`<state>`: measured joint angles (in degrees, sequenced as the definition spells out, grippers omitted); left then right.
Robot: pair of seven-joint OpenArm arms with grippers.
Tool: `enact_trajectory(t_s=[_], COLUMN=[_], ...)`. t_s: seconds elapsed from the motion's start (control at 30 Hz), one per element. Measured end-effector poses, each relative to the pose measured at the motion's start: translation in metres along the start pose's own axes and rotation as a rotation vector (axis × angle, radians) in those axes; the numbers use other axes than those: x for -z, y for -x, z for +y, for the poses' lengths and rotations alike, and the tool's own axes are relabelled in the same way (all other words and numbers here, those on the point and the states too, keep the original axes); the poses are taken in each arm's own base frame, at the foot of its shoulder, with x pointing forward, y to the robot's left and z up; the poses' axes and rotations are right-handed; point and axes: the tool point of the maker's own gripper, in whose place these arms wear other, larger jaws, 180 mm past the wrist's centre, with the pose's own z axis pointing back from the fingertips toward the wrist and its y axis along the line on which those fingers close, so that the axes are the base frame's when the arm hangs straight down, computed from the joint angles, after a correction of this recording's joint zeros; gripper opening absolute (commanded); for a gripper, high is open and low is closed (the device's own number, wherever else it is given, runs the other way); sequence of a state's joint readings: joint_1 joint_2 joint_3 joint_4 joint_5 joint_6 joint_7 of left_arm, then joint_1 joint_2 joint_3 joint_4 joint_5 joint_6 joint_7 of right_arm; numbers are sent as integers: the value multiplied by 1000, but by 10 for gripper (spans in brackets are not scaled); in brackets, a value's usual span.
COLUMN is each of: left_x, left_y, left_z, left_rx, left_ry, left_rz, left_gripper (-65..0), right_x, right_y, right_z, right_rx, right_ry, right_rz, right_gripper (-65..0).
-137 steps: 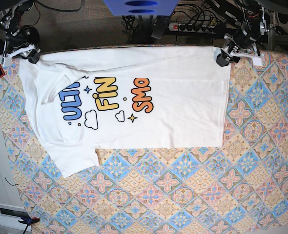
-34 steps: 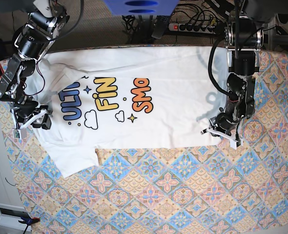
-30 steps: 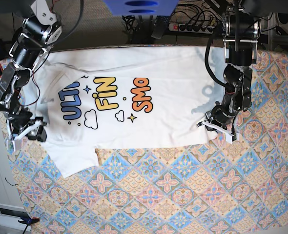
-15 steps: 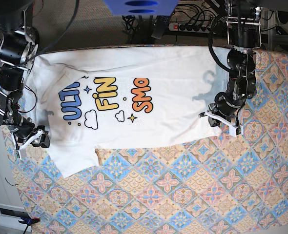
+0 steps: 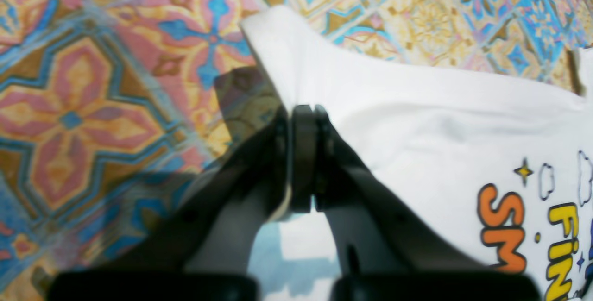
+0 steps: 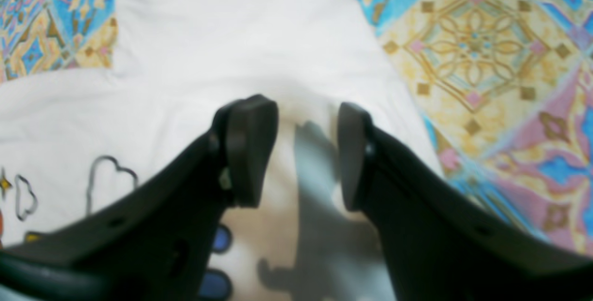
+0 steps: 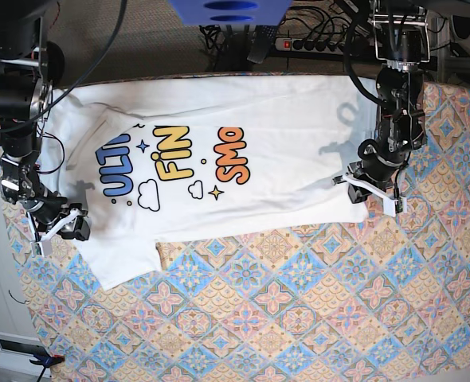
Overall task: Fold the T-shirt properly
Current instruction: 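Grasp the shirt side edges with both grippers and pull them outward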
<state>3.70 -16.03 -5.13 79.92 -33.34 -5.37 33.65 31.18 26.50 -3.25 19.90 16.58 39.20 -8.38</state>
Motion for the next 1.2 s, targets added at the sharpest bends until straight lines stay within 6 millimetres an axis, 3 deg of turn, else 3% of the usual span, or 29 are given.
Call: enact_trajectory(t_s=[0.13, 0.27, 0.33, 0.5, 0.73, 0.87, 1.1, 1.2], left_x=[-2, -2, -3, -17, -29, -35, -44, -47], left_y=[6, 8, 6, 1, -15, -12, -35, -43], left_z=[3, 4, 4, 8, 7, 17, 32, 41], left_rx=[-1, -1, 1, 55, 111, 107, 104, 91], left_ry=[-9, -9, -9, -5, 1, -1, 5, -15], left_rz=[12, 14, 11, 0, -20, 8, -12, -31], left_gripper=[-650, -650, -650, -650, -650, -650, -650, -650], right_x=[-4, -10, -9, -7, -8, -9, -8, -7], right_y=[1, 20, 27, 15, 19, 19, 21, 30], right_z=[-20, -31, -28, -26, -27, -28, -26, -25], right_rx=[4, 20, 25, 22, 22, 21, 17, -67], right_ry=[83, 109, 104, 96, 102, 103, 100, 92], right_rz=[-30, -5, 8, -25, -15, -15, -8, 52], right_gripper=[-398, -398, -398, -398, -398, -398, -398, -398])
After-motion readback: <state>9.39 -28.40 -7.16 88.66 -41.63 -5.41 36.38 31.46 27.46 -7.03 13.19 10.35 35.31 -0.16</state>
